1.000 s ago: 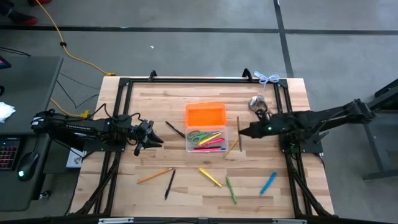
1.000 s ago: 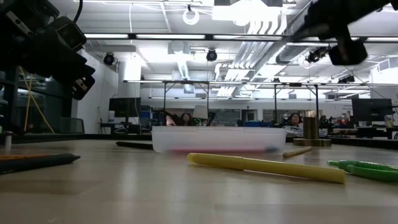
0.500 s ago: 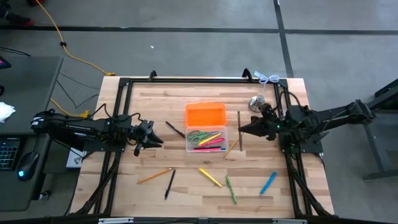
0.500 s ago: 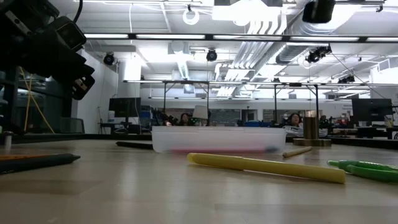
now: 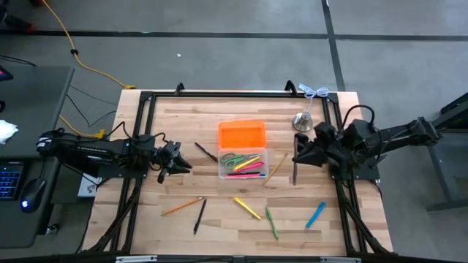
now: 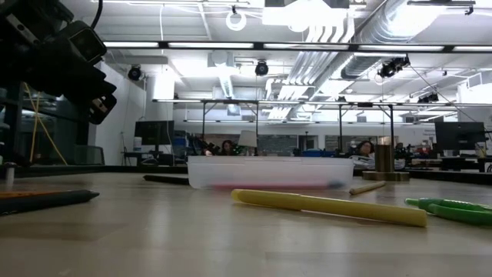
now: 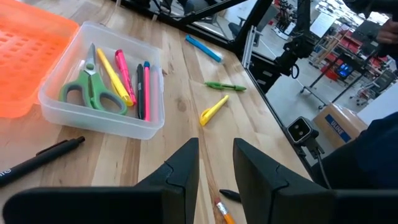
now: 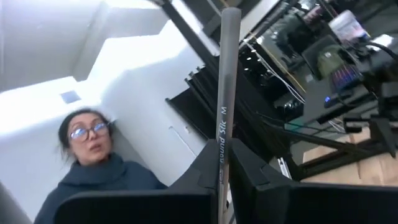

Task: Pick & place school supplies into a supply box
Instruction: Put the gray pen into the container

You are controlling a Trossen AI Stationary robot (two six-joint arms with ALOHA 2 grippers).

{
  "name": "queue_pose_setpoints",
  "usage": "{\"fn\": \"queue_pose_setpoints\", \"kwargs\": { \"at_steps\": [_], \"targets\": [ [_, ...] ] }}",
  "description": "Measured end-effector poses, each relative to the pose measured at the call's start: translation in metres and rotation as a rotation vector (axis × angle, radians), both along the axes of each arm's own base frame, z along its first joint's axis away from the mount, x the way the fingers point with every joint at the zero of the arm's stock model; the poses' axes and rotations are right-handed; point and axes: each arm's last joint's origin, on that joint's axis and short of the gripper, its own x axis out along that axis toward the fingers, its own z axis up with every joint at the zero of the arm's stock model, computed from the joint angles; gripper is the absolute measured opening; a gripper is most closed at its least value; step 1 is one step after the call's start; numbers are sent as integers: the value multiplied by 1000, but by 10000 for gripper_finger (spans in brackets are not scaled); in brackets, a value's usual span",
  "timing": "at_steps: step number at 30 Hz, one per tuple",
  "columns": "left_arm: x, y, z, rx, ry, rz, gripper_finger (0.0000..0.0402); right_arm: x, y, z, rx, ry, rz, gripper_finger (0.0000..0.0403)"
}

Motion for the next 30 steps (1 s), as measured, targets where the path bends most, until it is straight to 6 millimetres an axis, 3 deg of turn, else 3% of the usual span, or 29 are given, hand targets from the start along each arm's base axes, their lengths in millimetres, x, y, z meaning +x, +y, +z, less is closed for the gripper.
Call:
{"fn": "queue_pose_setpoints", "kwargs": {
  "at_steps": [18,23,30],
  "targets": [
    [0,0,0,0,0,0,129,-1,1,1,-61,-41,3,0],
    [0,0,0,0,-1,0,129,1,-2,0,-46,-23,-91,0],
    [0,0,0,0,-1,0,129,9,-5,-16,-85,134,-238,0]
  ]
}}
